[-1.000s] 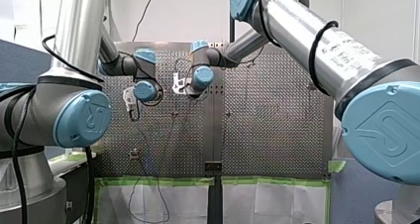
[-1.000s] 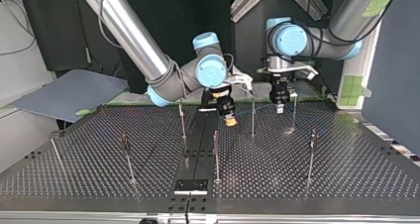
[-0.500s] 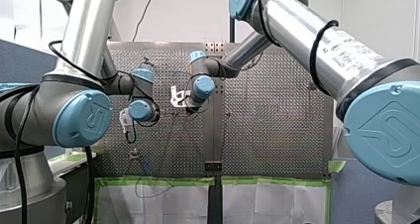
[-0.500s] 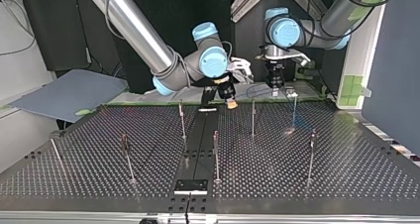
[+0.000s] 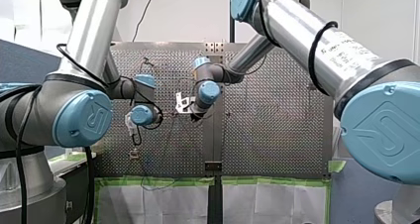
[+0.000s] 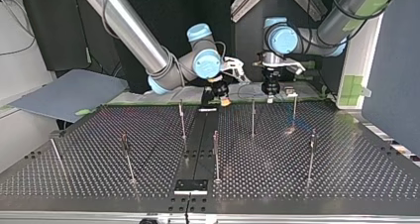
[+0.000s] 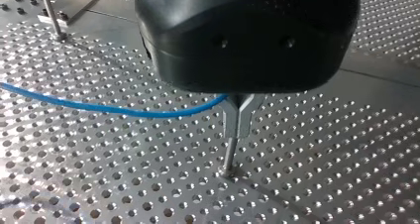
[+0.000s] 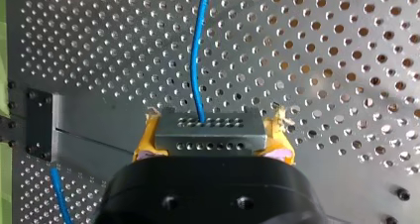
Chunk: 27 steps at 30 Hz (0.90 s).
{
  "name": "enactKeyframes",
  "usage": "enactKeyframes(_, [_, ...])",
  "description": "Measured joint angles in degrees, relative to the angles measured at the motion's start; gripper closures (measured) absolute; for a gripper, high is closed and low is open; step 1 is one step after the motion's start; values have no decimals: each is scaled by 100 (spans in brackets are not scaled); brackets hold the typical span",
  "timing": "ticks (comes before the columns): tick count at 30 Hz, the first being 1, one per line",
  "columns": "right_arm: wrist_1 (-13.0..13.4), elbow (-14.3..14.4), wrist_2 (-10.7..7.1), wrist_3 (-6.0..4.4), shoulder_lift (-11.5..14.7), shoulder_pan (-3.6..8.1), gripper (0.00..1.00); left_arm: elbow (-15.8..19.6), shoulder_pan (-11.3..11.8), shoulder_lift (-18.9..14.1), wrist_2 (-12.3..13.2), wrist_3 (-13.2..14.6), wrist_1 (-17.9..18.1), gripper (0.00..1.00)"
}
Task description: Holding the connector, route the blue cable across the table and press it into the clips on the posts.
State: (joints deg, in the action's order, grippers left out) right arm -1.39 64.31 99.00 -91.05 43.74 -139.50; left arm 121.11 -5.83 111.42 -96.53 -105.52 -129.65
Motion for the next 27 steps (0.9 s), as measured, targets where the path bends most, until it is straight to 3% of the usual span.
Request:
enactKeyframes(6, [52, -10, -97, -6, 0, 71, 100, -146, 53, 48, 70, -33, -11, 100])
enactKeyframes(18, [140, -78, -240, -30, 0, 228, 100, -664, 195, 507, 156, -72, -270, 100])
enactKeyframes(27, [190, -198, -384, -63, -1, 389, 100, -1100, 339, 558, 331, -79, -373, 100])
